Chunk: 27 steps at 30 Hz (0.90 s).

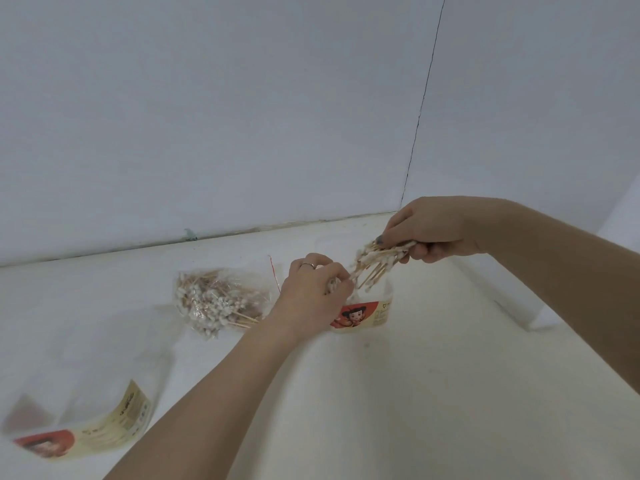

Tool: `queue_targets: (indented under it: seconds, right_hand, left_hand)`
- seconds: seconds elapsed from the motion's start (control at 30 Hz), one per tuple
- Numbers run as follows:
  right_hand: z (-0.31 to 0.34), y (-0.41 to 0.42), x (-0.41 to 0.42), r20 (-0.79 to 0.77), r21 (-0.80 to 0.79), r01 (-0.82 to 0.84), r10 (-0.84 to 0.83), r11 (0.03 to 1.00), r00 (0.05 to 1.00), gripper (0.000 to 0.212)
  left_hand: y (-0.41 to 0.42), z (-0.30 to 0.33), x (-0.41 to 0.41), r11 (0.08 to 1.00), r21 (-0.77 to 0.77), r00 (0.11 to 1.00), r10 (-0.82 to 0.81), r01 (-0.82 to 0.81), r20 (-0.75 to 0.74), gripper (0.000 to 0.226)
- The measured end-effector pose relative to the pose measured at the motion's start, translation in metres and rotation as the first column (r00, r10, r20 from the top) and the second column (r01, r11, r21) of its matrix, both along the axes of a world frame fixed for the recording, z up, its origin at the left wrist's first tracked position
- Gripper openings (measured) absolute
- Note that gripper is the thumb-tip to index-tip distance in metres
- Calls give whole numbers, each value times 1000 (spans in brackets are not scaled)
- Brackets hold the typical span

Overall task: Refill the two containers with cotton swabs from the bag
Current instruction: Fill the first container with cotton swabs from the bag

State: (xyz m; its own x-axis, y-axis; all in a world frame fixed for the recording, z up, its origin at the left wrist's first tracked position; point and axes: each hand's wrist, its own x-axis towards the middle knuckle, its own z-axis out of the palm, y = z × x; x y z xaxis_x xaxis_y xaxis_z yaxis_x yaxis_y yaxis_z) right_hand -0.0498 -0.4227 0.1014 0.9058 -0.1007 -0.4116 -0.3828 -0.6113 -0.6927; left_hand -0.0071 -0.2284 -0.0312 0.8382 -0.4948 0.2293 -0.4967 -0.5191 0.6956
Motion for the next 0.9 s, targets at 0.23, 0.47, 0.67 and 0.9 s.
queue_targets:
  seconds: [0.23, 0.47, 0.67, 0.9]
  right_hand:
    - [5, -3, 1, 5, 4, 29, -29, 1000, 1000, 19]
    - [-10, 8, 8, 2, 54, 61, -61, 997, 998, 18]
    - [-15, 6, 9, -18, 87, 101, -100, 991, 995, 23]
    - [-17, 11, 10, -17, 2, 87, -87, 996, 996, 17]
  left_hand:
    - [-6, -2, 3, 999, -13, 999, 35, -34, 14, 14]
    - [1, -6, 4, 999, -40, 999, 11, -9, 47, 13]
    - [2, -5, 5, 1000, -25, 997, 16, -14, 70, 7]
    - [3, -5, 3, 1000, -4, 996, -11, 12, 94, 18]
